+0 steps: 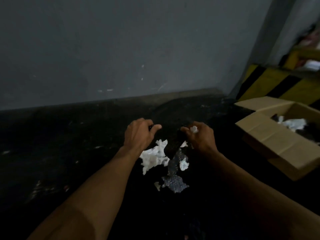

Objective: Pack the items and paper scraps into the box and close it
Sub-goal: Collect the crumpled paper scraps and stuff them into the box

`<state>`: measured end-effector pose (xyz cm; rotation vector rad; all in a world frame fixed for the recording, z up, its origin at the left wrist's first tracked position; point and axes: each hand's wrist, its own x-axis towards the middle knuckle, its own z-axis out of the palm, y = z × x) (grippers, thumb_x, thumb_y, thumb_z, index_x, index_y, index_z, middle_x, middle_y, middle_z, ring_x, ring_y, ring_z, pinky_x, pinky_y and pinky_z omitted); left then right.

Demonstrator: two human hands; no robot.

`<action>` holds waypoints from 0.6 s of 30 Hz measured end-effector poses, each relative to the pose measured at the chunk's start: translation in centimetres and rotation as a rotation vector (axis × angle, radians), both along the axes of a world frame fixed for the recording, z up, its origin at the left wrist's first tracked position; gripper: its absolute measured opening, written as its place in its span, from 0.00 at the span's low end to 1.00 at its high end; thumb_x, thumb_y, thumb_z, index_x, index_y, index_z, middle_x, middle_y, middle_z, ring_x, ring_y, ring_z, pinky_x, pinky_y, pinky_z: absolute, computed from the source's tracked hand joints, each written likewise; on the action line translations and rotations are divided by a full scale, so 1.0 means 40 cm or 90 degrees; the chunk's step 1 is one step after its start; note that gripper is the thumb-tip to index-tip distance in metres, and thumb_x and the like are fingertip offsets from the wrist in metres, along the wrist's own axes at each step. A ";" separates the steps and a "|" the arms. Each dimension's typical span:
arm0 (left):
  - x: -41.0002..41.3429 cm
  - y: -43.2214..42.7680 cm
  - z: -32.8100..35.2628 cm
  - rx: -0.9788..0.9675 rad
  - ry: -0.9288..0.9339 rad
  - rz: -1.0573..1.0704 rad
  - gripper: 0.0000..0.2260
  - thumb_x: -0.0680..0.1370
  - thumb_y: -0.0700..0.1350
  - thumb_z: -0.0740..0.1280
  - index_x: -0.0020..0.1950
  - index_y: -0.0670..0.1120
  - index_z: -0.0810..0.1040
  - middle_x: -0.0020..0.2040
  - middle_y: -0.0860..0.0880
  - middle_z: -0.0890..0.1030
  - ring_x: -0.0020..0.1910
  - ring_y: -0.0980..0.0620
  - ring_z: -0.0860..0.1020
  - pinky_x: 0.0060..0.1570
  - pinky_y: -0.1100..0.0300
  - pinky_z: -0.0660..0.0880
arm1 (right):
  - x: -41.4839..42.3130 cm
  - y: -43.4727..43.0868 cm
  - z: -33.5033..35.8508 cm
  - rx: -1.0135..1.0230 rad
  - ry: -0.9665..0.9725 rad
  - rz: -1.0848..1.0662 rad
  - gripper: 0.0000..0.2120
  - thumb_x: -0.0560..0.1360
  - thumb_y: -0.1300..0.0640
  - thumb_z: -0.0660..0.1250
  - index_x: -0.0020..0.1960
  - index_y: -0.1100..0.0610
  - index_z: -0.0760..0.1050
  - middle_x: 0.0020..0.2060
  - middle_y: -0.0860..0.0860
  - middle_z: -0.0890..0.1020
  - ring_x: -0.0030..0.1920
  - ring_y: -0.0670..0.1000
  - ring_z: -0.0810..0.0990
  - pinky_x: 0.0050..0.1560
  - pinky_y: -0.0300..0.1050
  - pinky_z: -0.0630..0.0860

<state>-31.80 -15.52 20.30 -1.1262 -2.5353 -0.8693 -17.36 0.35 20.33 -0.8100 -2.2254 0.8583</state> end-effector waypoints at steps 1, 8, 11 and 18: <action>0.022 0.024 0.020 0.003 0.013 -0.013 0.16 0.77 0.59 0.64 0.45 0.47 0.81 0.45 0.45 0.80 0.45 0.45 0.78 0.45 0.54 0.71 | 0.026 0.016 0.019 -0.001 0.009 -0.009 0.15 0.72 0.50 0.73 0.31 0.54 0.72 0.29 0.47 0.78 0.33 0.45 0.77 0.33 0.38 0.68; 0.232 0.255 0.149 0.054 0.058 -0.111 0.08 0.76 0.53 0.67 0.48 0.50 0.81 0.47 0.48 0.82 0.47 0.46 0.79 0.47 0.54 0.75 | 0.309 0.212 0.158 0.054 0.051 -0.086 0.08 0.70 0.57 0.71 0.37 0.53 0.72 0.34 0.48 0.78 0.36 0.49 0.78 0.32 0.39 0.67; 0.385 0.400 0.178 0.076 0.066 -0.152 0.08 0.76 0.53 0.67 0.47 0.50 0.81 0.46 0.48 0.81 0.45 0.47 0.79 0.44 0.55 0.75 | 0.486 0.325 0.208 0.049 0.109 -0.164 0.08 0.68 0.58 0.72 0.40 0.53 0.72 0.34 0.50 0.78 0.38 0.52 0.77 0.37 0.43 0.69; 0.755 0.706 0.232 0.113 0.064 -0.259 0.12 0.77 0.49 0.64 0.58 0.46 0.78 0.51 0.47 0.79 0.50 0.48 0.77 0.48 0.54 0.75 | 0.816 0.551 0.280 0.113 0.071 -0.232 0.07 0.71 0.55 0.70 0.49 0.51 0.80 0.41 0.46 0.78 0.43 0.47 0.76 0.40 0.38 0.68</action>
